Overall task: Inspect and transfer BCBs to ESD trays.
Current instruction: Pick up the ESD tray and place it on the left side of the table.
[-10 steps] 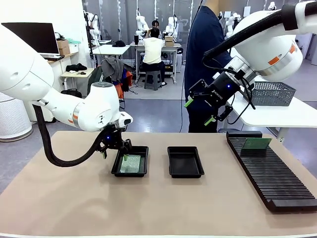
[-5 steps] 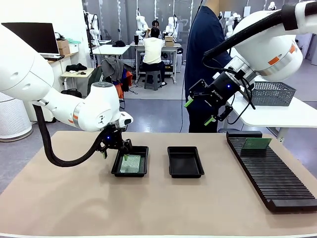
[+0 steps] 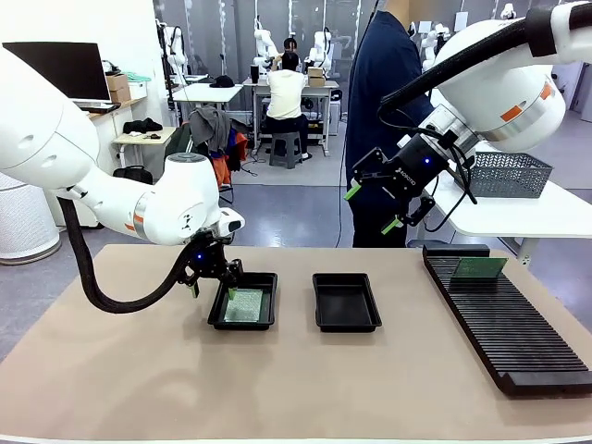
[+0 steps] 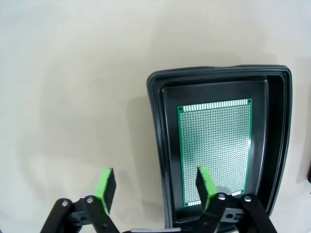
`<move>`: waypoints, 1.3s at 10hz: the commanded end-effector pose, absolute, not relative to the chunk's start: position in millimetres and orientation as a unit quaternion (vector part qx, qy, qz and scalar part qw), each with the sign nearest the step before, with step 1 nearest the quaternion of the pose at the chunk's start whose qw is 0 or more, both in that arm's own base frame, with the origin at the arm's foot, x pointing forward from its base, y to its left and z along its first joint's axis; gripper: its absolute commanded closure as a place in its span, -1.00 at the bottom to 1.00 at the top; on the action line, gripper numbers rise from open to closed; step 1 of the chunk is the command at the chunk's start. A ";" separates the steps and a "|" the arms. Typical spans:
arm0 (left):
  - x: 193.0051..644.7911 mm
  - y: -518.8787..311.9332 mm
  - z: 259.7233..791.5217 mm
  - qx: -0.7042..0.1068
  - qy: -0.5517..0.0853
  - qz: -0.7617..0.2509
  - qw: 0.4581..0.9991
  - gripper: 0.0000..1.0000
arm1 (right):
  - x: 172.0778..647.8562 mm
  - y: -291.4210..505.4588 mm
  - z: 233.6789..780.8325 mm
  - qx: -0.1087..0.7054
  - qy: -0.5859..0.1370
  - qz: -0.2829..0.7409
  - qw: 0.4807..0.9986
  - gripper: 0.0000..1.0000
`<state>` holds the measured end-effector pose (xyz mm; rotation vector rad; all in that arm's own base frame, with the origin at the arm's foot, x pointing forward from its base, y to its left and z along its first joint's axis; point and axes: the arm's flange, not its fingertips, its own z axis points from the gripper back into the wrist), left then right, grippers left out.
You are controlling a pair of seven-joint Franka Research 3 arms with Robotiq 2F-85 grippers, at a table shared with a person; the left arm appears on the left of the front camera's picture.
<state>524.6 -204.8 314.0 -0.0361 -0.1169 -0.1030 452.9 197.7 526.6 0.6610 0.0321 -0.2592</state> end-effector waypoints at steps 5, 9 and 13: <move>529.2 -208.2 310.0 -0.030 -0.065 -0.048 0.996 -0.42 | 455.7 198.2 527.2 0.315 0.017 -0.128 0.940 -1.00; 530.7 -210.0 310.5 -0.029 -0.068 -0.047 0.996 -0.04 | 455.7 198.2 527.2 0.315 0.017 -0.128 0.940 -1.00; 534.6 -211.7 309.6 -0.019 -0.073 -0.046 0.996 0.45 | 455.7 198.2 527.2 0.315 0.017 -0.128 0.940 -1.00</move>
